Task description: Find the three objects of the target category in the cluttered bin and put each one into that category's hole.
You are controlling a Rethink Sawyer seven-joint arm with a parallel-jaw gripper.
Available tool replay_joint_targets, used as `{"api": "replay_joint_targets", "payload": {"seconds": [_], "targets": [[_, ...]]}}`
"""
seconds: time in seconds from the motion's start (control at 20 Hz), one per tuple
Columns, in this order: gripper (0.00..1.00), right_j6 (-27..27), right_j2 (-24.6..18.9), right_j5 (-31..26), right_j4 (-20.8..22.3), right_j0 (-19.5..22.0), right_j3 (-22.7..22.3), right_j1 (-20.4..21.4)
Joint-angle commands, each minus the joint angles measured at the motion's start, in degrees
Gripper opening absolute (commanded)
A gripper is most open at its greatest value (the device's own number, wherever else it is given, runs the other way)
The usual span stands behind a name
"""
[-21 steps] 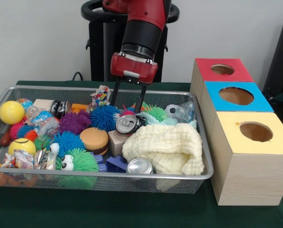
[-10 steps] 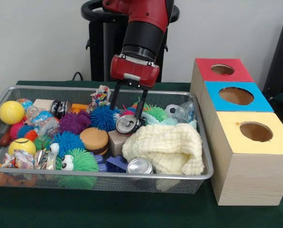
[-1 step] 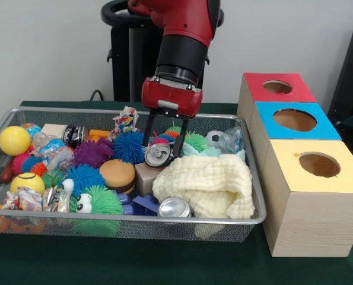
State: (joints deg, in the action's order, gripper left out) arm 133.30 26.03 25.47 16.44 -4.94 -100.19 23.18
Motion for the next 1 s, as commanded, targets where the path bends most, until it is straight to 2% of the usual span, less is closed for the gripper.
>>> {"api": "replay_joint_targets", "payload": {"seconds": [0.05,0.3,0.6,0.75,1.0], "targets": [[1.0,10.6,-13.8,-4.3,-3.5,4.8,1.7,-0.8],[1.0,11.6,-19.0,-5.9,-3.7,8.5,0.1,0.1],[1.0,11.2,-22.1,-6.8,-5.0,10.2,-0.9,0.6],[1.0,11.6,-26.0,-8.0,-4.1,12.7,-1.8,1.1],[1.0,12.9,-29.5,-6.0,-4.7,14.7,-3.5,-0.2]]}}
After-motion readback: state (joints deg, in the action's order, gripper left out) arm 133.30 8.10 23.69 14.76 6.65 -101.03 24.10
